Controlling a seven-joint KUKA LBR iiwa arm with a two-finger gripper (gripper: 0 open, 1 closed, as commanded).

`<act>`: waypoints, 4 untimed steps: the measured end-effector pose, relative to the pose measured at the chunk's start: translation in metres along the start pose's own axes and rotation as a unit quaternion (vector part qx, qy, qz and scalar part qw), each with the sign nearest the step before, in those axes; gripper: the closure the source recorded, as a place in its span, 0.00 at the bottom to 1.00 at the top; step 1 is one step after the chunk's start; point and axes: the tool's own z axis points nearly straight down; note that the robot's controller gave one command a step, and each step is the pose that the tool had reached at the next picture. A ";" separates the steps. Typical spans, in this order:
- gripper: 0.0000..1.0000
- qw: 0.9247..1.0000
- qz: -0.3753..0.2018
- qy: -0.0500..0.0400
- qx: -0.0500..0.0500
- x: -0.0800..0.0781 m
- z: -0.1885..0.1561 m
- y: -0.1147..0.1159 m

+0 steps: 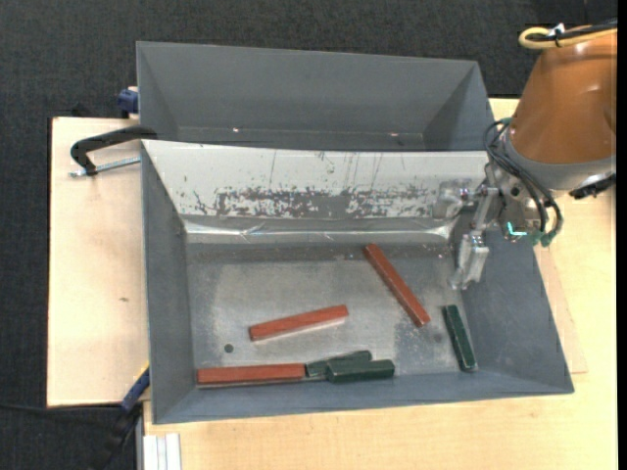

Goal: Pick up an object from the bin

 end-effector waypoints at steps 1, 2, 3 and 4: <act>0.00 1.000 -0.001 -0.004 0.001 -0.001 -0.005 0.000; 0.00 1.000 0.014 -0.008 0.001 -0.008 0.035 0.004; 0.00 1.000 0.003 -0.005 0.000 -0.015 0.096 0.002; 0.00 0.998 0.055 -0.002 -0.001 -0.011 0.135 -0.002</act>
Offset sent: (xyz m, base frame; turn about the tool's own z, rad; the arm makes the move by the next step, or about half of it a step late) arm 0.0148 0.0153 -0.1504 0.0987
